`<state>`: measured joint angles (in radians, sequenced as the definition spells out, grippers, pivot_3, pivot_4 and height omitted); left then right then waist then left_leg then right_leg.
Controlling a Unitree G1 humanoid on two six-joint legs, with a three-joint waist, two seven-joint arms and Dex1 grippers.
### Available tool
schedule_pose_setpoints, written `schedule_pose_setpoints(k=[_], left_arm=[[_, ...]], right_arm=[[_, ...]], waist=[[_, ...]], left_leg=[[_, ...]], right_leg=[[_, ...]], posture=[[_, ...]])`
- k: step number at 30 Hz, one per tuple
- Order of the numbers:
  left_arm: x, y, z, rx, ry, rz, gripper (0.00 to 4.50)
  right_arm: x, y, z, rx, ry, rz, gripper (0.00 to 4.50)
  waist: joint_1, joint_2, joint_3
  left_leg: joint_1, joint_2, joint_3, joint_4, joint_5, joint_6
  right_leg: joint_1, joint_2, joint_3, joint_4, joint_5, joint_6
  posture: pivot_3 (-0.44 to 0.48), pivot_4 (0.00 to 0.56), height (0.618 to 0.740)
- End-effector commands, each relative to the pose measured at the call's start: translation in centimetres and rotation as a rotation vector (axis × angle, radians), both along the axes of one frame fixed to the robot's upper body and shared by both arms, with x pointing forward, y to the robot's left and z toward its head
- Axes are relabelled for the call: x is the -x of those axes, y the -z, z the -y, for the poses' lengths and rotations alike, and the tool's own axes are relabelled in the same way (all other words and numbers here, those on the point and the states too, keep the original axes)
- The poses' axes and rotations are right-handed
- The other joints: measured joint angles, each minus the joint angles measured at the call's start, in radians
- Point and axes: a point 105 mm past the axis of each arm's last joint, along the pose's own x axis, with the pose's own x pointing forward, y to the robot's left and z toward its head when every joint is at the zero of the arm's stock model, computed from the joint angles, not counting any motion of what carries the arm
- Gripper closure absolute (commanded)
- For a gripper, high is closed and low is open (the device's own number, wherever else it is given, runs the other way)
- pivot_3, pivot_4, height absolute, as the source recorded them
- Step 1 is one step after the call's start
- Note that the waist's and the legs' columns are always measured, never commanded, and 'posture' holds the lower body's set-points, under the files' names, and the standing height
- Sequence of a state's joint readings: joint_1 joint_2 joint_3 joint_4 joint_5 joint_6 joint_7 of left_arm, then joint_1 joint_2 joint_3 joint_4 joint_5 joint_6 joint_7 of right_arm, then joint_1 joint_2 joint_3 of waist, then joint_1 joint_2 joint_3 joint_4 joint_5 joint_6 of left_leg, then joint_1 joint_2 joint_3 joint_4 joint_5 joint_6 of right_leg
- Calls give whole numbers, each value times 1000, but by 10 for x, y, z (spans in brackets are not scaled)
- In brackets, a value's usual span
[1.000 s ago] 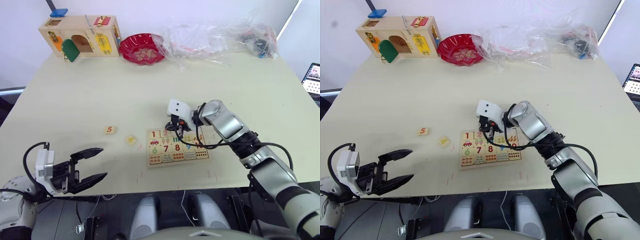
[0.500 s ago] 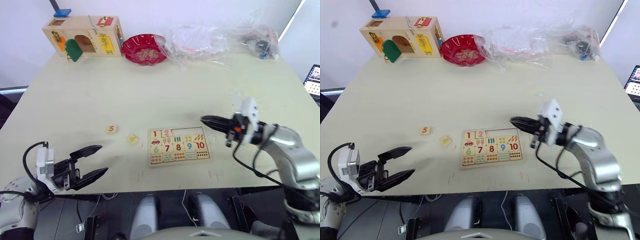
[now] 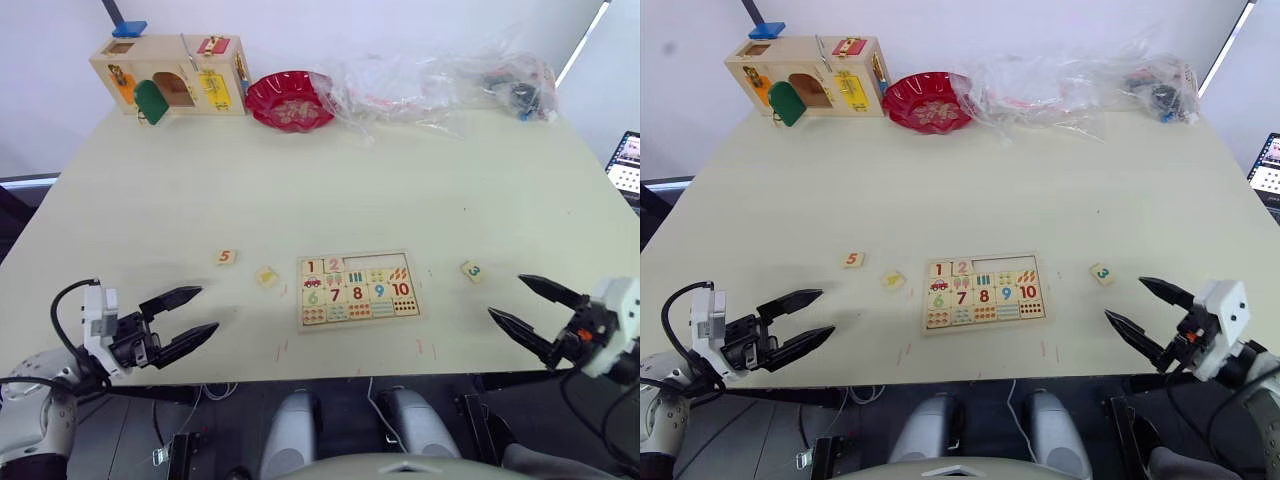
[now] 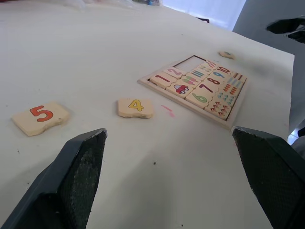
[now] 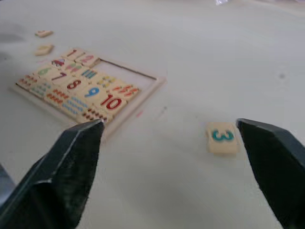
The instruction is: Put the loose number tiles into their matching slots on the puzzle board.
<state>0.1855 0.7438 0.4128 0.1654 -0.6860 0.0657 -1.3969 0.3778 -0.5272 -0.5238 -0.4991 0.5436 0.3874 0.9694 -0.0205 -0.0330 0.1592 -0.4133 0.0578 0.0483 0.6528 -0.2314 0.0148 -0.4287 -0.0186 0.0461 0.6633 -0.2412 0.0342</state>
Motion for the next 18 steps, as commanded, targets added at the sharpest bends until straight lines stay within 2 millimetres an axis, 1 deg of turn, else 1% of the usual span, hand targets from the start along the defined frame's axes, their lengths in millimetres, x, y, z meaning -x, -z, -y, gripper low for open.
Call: schedule_pose_setpoints(k=[1, 4, 7, 18], left_arm=[[1, -3, 0, -21, -3, 7, 0], [2, -1, -1, -26, -15, -2, 0], [4, 0, 0, -28, -21, -6, 0], [3, -2, 3, -33, -24, -3, 0]], right_arm=[[6, -6, 12, 18, 44, 42, 32], [11, 1, 22, 22, 89, 18, 32], [14, 6, 27, 20, 109, 7, 32], [12, 6, 30, 22, 110, 2, 32]], waist=[[1, 0, 0], [3, 0, 0], [6, 0, 0], [7, 0, 0]], left_leg=[[0, 0, 0, 0, 0, 0], [0, 0, 0, 0, 0, 0], [-1, 0, 0, 0, 0, 0], [-1, 0, 0, 0, 0, 0]], right_leg=[[0, 0, 0, 0, 0, 0], [0, 0, 0, 0, 0, 0], [0, -1, 0, -1, 0, 0], [0, -1, 0, -1, 0, 0]], posture=[[0, 150, 740], [0, 150, 740], [0, 150, 740], [0, 150, 740]])
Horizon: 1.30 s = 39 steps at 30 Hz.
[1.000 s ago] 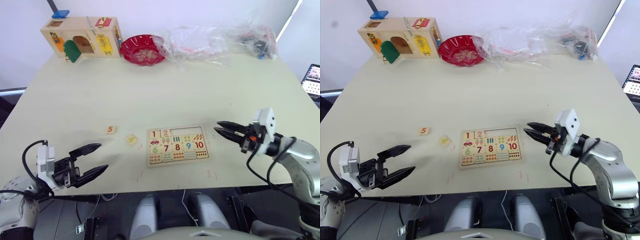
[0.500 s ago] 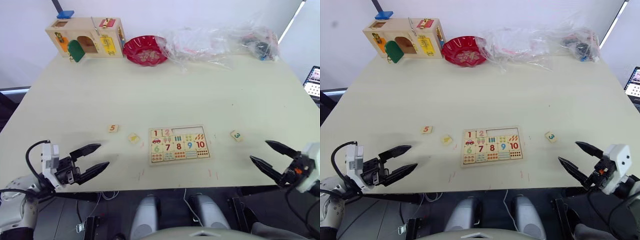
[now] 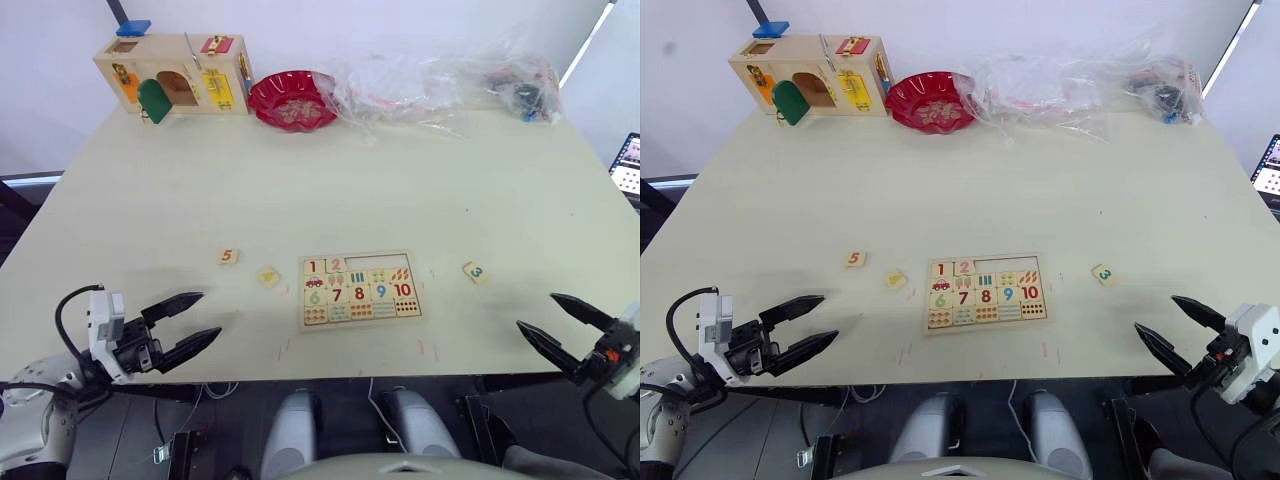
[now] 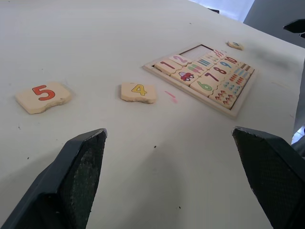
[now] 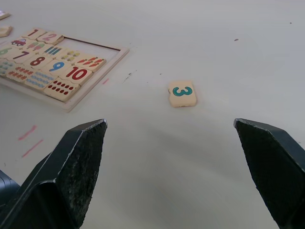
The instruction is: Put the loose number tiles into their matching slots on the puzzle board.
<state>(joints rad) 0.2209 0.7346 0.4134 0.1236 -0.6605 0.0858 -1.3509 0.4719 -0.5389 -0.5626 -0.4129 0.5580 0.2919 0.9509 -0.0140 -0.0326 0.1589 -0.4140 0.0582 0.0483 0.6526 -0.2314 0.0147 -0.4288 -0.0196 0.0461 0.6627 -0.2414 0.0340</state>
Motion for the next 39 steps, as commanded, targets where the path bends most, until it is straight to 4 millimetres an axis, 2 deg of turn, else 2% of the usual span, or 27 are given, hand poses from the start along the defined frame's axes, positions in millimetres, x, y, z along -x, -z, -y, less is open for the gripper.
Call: schedule_pose_setpoints(k=[1, 29, 39], left_arm=[[0, -8, 2, -10, 7, 30, 0], [-4, -16, 11, -7, 35, 52, 0], [-3, -19, 18, -2, 90, 73, 0]], right_arm=[[-1, -8, 3, 11, 3, 37, 32], [-17, -12, -6, 15, -53, 47, 32], [-34, -19, -17, 25, -92, 44, 32]], waist=[[0, 0, 0], [1, 0, 0], [1, 0, 0]], left_leg=[[0, 0, 0, 0, 0, 0], [0, -1, 0, 0, 0, 0], [0, -1, 0, 1, 0, 0]], right_leg=[[0, 0, 0, 0, 0, 0], [0, 1, 0, 0, 0, 0], [0, 2, 0, 1, 0, 0]], posture=[[0, 150, 740], [0, 150, 740], [0, 150, 740]])
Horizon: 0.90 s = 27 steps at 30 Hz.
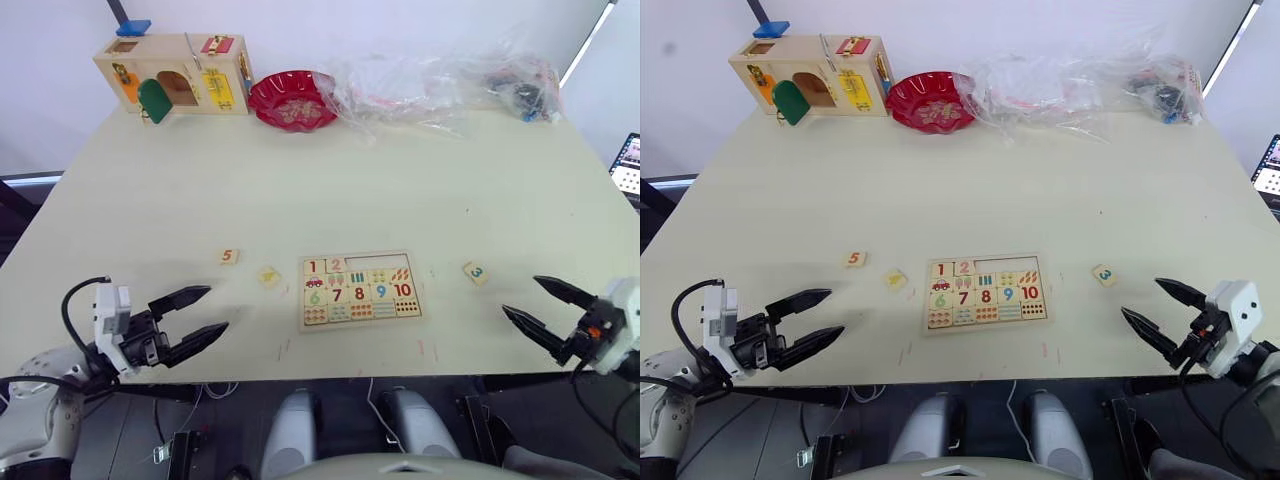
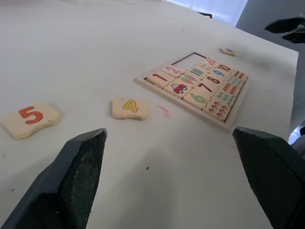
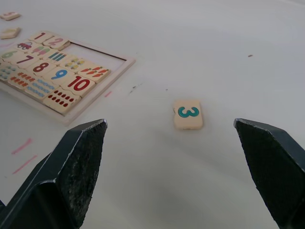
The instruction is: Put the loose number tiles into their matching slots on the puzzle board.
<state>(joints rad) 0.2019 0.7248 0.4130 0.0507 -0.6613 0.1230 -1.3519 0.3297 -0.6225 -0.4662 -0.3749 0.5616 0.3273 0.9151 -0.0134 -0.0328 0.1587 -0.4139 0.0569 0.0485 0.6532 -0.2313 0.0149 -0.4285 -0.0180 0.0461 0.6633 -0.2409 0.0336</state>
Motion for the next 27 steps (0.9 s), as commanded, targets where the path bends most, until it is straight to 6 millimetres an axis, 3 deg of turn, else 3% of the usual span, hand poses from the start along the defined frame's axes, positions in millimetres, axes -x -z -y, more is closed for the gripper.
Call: schedule_pose_setpoints(k=[1, 8, 16, 27], left_arm=[[0, -9, 6, -3, 46, 43, 0], [1, -12, 10, -1, 87, 60, 0], [2, -18, 15, 24, 148, 87, 0], [10, -26, 20, 51, 238, 126, 0]], right_arm=[[-8, -11, -5, 9, -18, 17, 32], [-20, -14, -12, 25, -28, -17, 32], [-34, -4, -17, 108, 33, -68, 32], [-55, 13, -15, 110, 169, -290, 32]], waist=[[-1, 0, 0], [0, 0, 0], [0, 0, 0], [-1, 0, 0]], left_leg=[[0, 0, 0, 0, 0, 0], [0, 0, 0, 0, 0, 0], [0, 0, 0, 0, 0, 0], [-1, 0, 0, 1, 0, 0]], right_leg=[[0, 0, 0, 0, 0, 0], [0, 0, 0, 0, 1, -1], [0, 1, 0, 0, 1, -1], [0, 1, 0, 0, 2, -3]], posture=[[0, 150, 740], [0, 150, 740], [0, 150, 740], [0, 150, 740]])
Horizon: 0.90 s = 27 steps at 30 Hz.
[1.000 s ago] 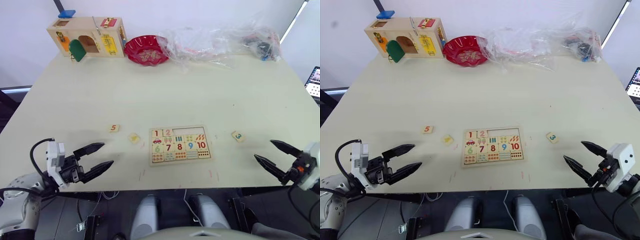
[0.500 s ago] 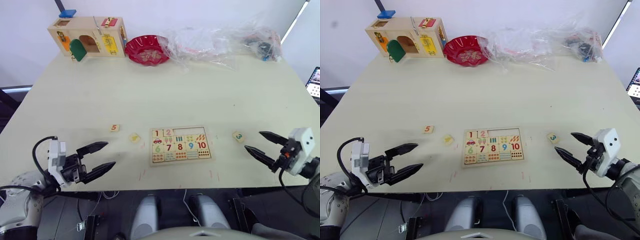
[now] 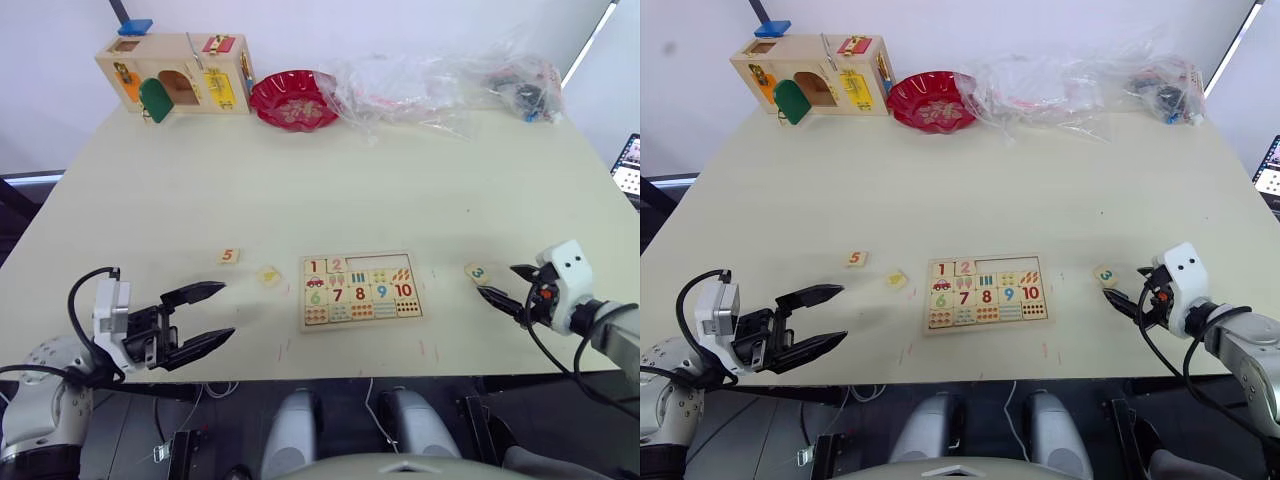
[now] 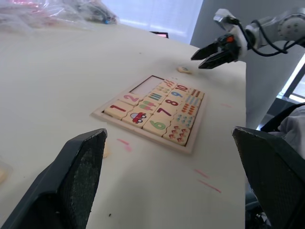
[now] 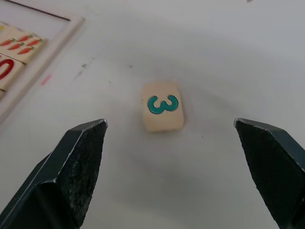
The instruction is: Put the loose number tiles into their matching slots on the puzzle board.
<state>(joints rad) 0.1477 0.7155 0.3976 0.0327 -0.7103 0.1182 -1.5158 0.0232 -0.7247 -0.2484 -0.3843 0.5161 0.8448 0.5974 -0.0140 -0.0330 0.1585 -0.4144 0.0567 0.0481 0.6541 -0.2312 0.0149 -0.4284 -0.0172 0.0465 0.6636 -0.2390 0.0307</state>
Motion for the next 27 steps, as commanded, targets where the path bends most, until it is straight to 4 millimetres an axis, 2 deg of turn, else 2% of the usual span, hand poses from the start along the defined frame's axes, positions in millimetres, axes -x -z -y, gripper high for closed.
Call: schedule_pose_setpoints(k=[1, 6, 15, 18, 19, 27], left_arm=[[5, -10, 1, -2, 35, 58, 0], [8, -11, 2, 4, 51, 66, 0], [9, -14, 2, 34, 57, 78, 0], [8, -14, 2, 36, 56, 80, 0], [8, -13, 2, 35, 56, 81, 0], [6, -12, 3, 37, 51, 84, 0]], right_arm=[[-5, -4, 1, -5, 27, 1, 32], [-8, -5, -3, -10, 19, 15, 32], [-12, 5, -11, -6, 12, -4, 32], [-15, 9, -11, 11, 19, 1, 873], [-16, 9, -10, 15, 23, 3, 1294], [-14, 12, -11, 37, 26, 18, 1294]], waist=[[0, 0, 0], [0, 0, 0], [0, 0, 0], [-1, 0, 0], [-1, 0, 0], [-1, 0, 0]], left_leg=[[0, 0, 0, 0, 0, 0], [0, 0, 0, 0, 0, 0], [0, 0, 0, 0, 0, 0], [0, 0, 0, 0, 0, 0], [0, 0, 0, 0, 0, 0], [0, 0, 0, 0, 0, 0]], right_leg=[[0, 0, 0, 0, 0, 0], [0, 0, 0, 0, 0, 0], [0, 0, 0, 0, -1, 2], [0, 0, 0, 0, -1, 2], [0, 0, 0, 0, -1, 2], [0, 0, 0, 0, -1, 2]], posture=[[0, 150, 740], [0, 150, 740], [0, 150, 740], [0, 150, 740], [0, 150, 740], [0, 150, 740]])
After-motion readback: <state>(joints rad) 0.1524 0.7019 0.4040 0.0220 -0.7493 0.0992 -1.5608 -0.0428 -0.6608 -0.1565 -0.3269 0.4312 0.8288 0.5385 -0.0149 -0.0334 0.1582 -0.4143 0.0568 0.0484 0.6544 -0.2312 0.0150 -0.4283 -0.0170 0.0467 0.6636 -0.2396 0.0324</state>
